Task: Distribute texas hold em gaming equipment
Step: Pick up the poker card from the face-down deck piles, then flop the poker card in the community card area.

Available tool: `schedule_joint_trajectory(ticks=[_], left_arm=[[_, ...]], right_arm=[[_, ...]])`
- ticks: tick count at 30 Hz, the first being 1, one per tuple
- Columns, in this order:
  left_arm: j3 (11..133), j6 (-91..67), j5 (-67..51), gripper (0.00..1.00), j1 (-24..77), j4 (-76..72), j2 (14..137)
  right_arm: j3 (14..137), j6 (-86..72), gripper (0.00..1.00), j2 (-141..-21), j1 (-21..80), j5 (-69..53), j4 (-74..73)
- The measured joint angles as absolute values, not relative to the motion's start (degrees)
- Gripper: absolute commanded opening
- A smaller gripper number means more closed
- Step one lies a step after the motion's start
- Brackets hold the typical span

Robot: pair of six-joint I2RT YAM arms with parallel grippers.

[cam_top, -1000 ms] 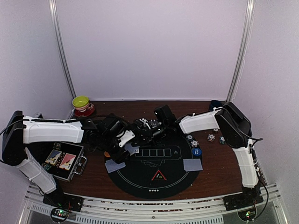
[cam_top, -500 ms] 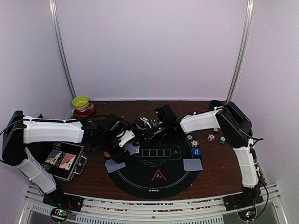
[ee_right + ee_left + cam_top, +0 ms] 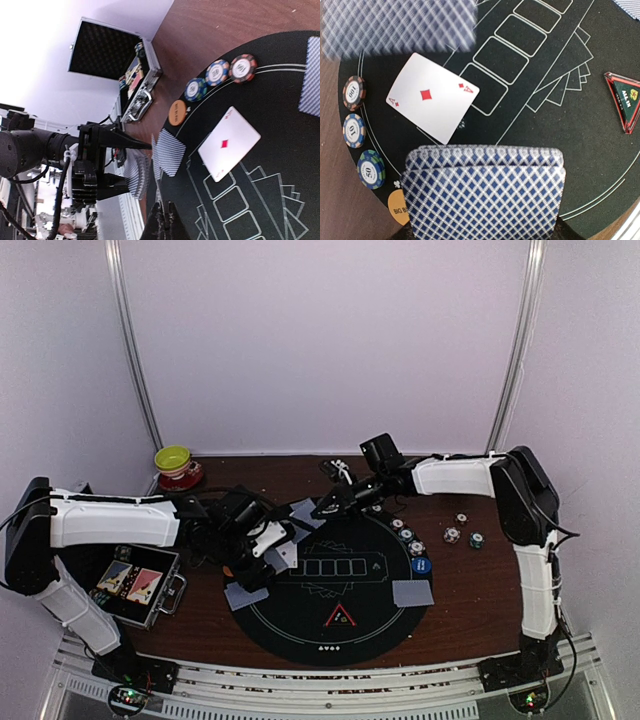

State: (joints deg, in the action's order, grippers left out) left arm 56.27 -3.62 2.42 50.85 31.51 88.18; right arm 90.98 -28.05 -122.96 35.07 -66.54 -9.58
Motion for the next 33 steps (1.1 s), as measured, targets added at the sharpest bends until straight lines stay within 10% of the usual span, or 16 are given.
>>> schedule_joint_trajectory(ticks=[10, 33], left_arm=[[54.7, -5.1, 3.8, 0.65, 50.8, 33.1, 86.0], [52.6, -5.8, 4.0, 0.65, 46.5, 32.4, 83.3]], right_arm=[[94.0, -1.2, 0.00, -117.2, 32.1, -43.1, -27.6], [72.6, 41.1, 0.00, -106.5, 55.5, 16.1, -4.6]])
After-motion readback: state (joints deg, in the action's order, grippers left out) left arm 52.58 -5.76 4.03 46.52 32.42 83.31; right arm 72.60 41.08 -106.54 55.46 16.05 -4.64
